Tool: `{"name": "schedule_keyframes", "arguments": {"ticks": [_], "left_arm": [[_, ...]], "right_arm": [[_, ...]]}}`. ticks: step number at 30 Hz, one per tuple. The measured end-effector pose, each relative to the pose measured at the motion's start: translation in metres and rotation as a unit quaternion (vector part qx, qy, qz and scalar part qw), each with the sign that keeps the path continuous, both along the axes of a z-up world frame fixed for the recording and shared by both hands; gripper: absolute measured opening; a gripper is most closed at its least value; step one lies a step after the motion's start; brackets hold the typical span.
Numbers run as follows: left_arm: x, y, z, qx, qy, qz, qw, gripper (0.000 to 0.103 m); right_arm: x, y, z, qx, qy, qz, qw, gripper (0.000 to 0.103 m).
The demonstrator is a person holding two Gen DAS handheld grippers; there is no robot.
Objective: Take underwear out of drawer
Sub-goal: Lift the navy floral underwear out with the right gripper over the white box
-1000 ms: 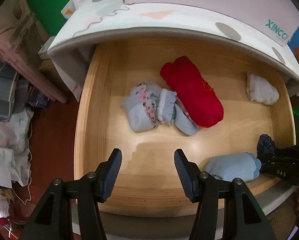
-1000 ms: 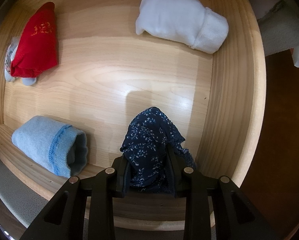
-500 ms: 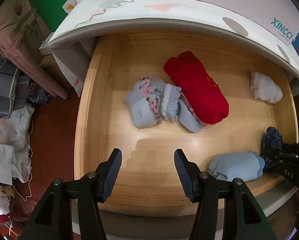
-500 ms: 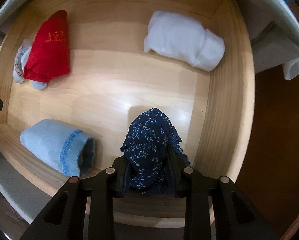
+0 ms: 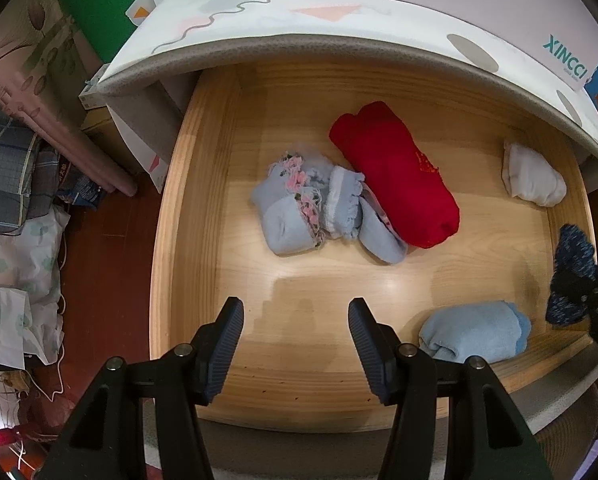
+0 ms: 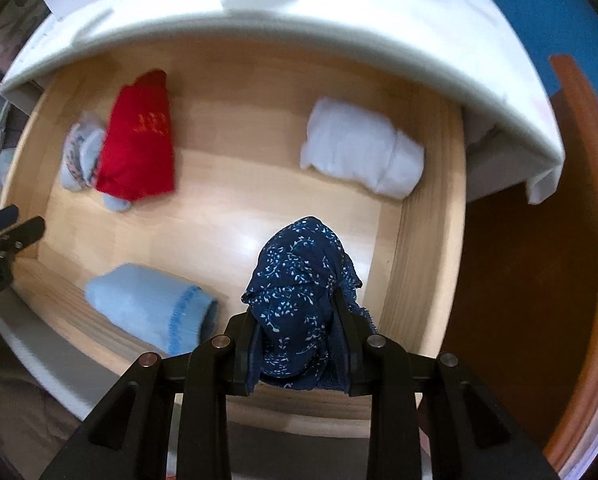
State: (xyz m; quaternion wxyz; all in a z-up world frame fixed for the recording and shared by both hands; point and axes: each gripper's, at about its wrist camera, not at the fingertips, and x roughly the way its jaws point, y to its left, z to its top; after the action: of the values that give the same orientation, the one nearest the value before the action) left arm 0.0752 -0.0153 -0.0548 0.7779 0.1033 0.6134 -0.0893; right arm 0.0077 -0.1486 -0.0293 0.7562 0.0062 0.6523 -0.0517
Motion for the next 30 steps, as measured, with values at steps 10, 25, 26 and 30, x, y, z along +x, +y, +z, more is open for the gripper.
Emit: {"name": "schedule_keyframes", "arguments": {"ticks": [10, 25, 26, 30], "left_arm": [[0.0, 0.0, 0.001, 0.002, -0.004, -0.001, 1.0, 0.056], [-0.002, -0.001, 0.002, 0.0, -0.007, 0.0, 1.0, 0.056], [-0.002, -0.001, 0.002, 0.0, -0.007, -0.001, 1.0, 0.056], [-0.002, -0.002, 0.002, 0.0, -0.008, -0.002, 1.0, 0.056]], "right_arm": [[0.004, 0.001, 0.058, 0.006, -0.046, 0.008, 0.999, 0.027], [0.023, -0.008, 0.163, 0.002, -0.139, 0.018, 0.99, 0.027], [0.026, -0.009, 0.172, 0.002, -0.146, 0.018, 0.989, 0.027], [0.044, -0.011, 0.209, -0.006, -0.18, 0.015, 0.983, 0.027]]}}
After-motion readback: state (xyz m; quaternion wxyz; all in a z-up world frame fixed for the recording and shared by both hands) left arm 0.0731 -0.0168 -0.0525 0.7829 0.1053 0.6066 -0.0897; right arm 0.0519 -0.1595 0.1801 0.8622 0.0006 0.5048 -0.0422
